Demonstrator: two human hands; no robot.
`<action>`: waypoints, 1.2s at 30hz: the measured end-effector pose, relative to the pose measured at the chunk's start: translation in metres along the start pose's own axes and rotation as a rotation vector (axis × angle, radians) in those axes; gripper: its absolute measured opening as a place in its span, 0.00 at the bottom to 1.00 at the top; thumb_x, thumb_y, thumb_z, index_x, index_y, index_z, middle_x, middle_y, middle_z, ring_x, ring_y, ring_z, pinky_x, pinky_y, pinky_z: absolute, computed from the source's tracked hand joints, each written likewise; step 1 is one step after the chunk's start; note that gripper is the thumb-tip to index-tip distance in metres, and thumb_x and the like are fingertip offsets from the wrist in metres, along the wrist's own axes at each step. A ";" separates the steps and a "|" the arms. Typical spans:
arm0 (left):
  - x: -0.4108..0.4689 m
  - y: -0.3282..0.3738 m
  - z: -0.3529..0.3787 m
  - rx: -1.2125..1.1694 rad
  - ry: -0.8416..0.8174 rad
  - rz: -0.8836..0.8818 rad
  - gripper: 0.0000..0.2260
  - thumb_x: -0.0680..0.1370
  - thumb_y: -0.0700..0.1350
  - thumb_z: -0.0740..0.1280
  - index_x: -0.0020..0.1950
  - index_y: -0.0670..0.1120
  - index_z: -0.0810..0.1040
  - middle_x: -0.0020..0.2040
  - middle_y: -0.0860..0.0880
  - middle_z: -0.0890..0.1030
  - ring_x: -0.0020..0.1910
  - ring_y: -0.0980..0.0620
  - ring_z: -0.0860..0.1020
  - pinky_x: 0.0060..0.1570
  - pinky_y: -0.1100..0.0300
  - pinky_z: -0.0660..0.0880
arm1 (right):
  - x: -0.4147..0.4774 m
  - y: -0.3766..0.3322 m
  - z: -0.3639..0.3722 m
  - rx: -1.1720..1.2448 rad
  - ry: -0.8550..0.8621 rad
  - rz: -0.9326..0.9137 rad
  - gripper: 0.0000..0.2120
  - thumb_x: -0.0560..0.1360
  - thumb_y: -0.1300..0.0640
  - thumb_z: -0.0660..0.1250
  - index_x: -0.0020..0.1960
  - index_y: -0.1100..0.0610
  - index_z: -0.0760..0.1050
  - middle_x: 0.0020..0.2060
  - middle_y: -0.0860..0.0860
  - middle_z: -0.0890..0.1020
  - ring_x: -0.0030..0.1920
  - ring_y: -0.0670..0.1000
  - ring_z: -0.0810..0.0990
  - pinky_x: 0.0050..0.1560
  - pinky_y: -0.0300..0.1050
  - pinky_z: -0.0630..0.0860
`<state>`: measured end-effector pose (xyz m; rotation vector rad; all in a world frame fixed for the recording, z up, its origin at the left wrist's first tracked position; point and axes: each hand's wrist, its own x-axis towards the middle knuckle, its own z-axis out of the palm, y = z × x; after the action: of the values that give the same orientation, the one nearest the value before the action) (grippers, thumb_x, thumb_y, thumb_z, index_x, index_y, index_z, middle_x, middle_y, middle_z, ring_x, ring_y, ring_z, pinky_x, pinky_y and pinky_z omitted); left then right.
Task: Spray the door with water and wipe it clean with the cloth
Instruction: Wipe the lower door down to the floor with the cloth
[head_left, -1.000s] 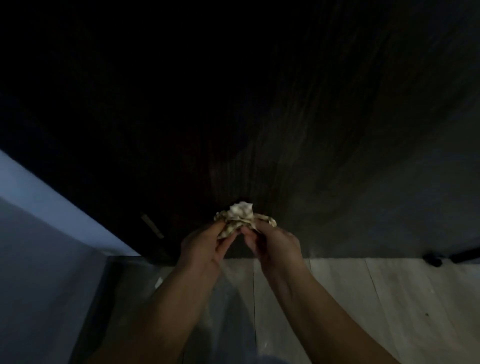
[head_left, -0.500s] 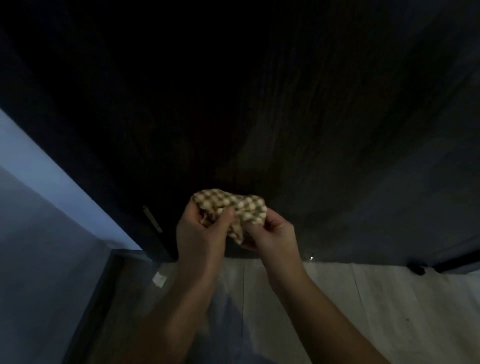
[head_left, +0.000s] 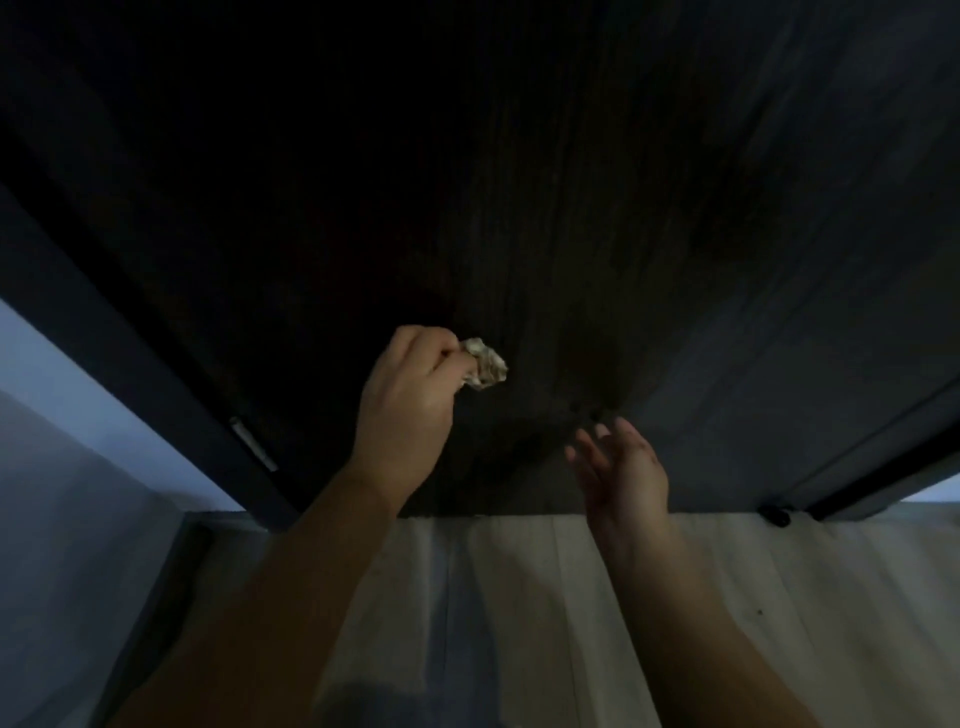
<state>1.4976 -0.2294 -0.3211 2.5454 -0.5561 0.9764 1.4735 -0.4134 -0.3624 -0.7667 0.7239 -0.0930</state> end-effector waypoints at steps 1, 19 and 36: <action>0.006 0.000 -0.004 0.045 0.039 0.032 0.11 0.75 0.39 0.60 0.46 0.40 0.82 0.44 0.42 0.79 0.48 0.47 0.69 0.41 0.50 0.75 | -0.001 -0.001 0.002 0.006 -0.006 -0.002 0.14 0.80 0.62 0.58 0.66 0.57 0.69 0.50 0.53 0.78 0.57 0.56 0.79 0.48 0.47 0.78; 0.058 0.019 -0.028 0.266 0.188 0.073 0.25 0.79 0.34 0.59 0.75 0.37 0.56 0.76 0.37 0.56 0.76 0.39 0.50 0.75 0.45 0.50 | -0.045 -0.057 0.010 -0.165 -0.186 -0.523 0.27 0.80 0.66 0.58 0.74 0.45 0.61 0.71 0.45 0.67 0.67 0.43 0.69 0.68 0.42 0.67; 0.083 0.054 -0.037 0.312 0.162 0.262 0.06 0.72 0.37 0.69 0.48 0.43 0.79 0.48 0.44 0.78 0.47 0.44 0.74 0.47 0.52 0.64 | -0.043 -0.078 -0.002 -0.876 -0.316 -0.845 0.36 0.77 0.63 0.64 0.77 0.42 0.50 0.76 0.40 0.41 0.72 0.38 0.48 0.71 0.37 0.62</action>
<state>1.5080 -0.2784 -0.2277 2.6694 -0.7551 1.4485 1.4533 -0.4571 -0.2869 -1.8506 0.0595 -0.4240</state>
